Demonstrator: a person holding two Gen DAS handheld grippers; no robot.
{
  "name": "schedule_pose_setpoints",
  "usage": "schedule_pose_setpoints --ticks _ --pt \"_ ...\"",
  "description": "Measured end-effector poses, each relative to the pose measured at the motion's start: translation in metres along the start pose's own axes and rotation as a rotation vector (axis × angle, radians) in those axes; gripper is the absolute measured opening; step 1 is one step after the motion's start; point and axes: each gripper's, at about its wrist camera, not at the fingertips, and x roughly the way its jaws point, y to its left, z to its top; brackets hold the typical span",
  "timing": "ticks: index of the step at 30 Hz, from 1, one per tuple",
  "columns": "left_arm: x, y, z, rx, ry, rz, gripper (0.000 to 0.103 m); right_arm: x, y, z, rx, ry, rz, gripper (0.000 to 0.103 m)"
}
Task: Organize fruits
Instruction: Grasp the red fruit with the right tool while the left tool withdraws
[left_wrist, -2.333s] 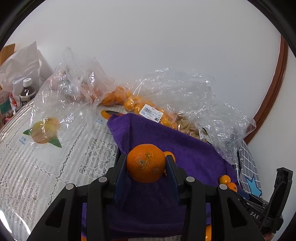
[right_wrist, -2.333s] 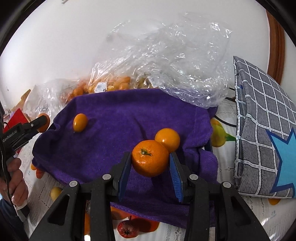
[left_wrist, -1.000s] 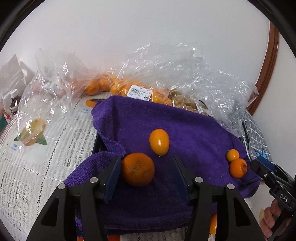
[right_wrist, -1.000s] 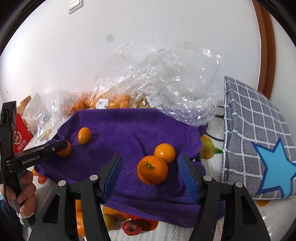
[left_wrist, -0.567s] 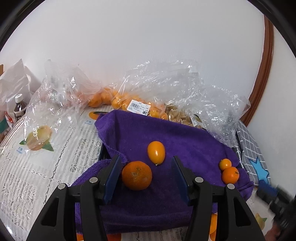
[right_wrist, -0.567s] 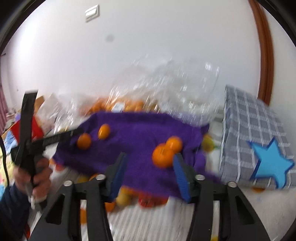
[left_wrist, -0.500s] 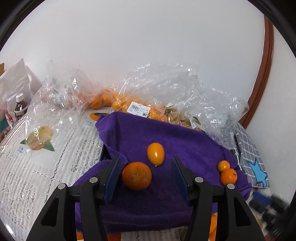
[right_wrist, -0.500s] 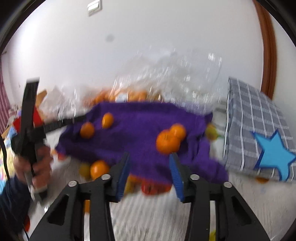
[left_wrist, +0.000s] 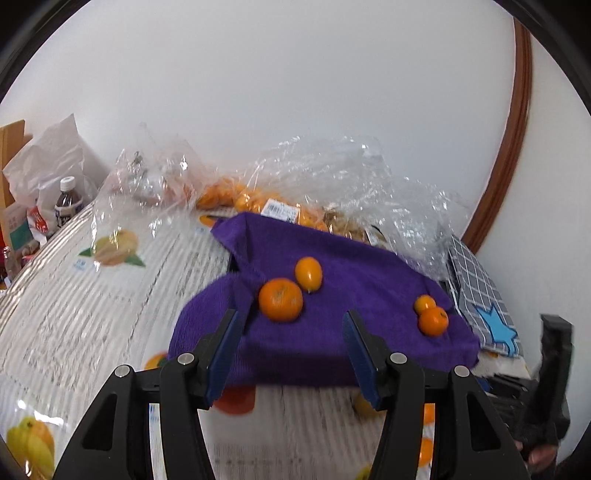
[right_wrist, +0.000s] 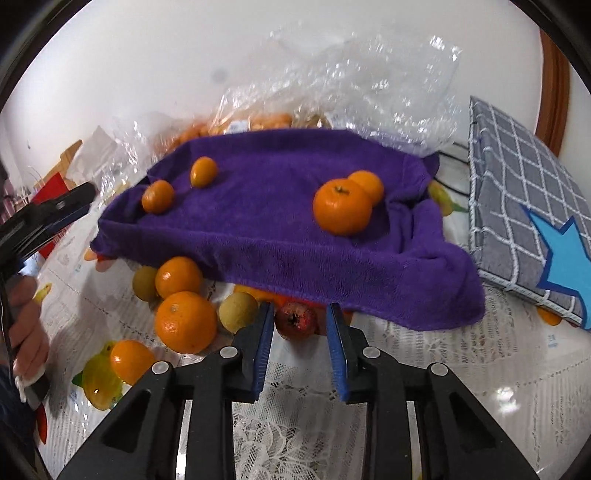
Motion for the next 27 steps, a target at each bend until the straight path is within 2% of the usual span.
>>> schedule_pose_setpoints --ticks 3,7,11,16,20,25,27 --pt "0.003 -0.003 -0.007 0.02 0.031 0.0 0.055 0.001 0.003 -0.001 -0.014 0.005 -0.007 0.024" --pt "0.006 -0.014 -0.012 0.072 0.056 -0.009 0.055 -0.004 0.0 -0.004 0.001 -0.016 0.01 0.024" --pt "0.011 -0.021 -0.018 0.087 0.11 -0.07 0.054 -0.02 -0.011 -0.01 0.051 -0.079 -0.014 0.024" --pt "0.013 -0.037 -0.028 0.126 0.171 -0.14 0.054 -0.033 -0.016 -0.018 0.068 -0.111 -0.056 0.024" --pt "0.023 -0.048 -0.035 0.144 0.234 -0.115 0.052 -0.039 -0.021 -0.025 0.101 -0.112 -0.044 0.024" --pt "0.029 -0.057 -0.038 0.144 0.253 -0.124 0.048 -0.053 -0.029 -0.034 0.149 -0.168 0.004 0.024" --pt "0.031 -0.059 -0.039 0.144 0.264 -0.135 0.044 -0.051 -0.029 -0.033 0.153 -0.159 0.008 0.024"
